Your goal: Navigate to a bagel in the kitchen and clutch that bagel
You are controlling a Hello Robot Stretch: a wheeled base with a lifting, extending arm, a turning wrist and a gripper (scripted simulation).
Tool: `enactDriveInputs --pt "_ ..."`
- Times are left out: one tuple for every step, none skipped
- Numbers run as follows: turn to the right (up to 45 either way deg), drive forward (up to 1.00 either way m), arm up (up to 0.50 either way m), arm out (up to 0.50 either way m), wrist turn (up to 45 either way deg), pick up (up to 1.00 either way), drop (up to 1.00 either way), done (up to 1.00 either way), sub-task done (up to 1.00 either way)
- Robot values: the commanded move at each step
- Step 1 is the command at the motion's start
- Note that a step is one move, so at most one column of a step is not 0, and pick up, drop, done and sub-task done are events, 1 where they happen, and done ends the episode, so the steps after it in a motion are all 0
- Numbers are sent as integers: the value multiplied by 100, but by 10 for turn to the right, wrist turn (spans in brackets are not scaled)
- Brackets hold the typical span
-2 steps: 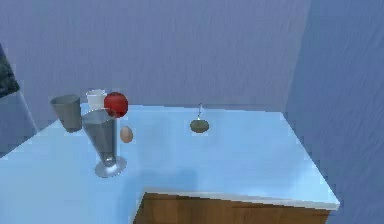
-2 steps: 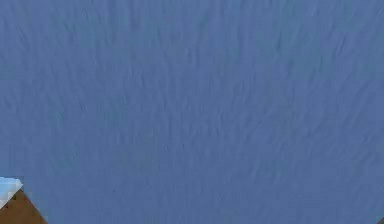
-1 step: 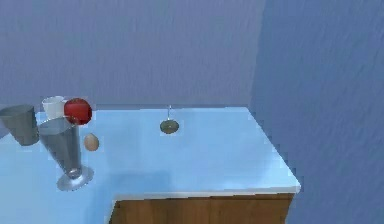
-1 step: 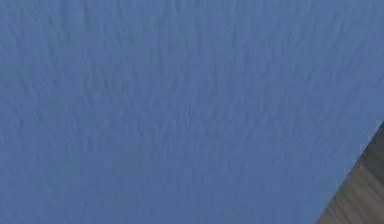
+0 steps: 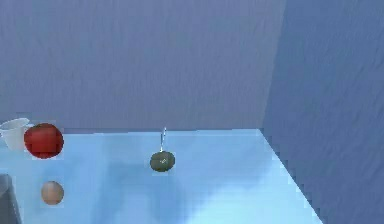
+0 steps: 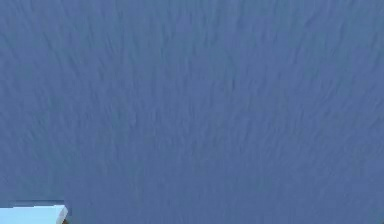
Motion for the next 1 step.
enactDriveInputs --pt "-450 0 0 0 0 0 0 0 0"
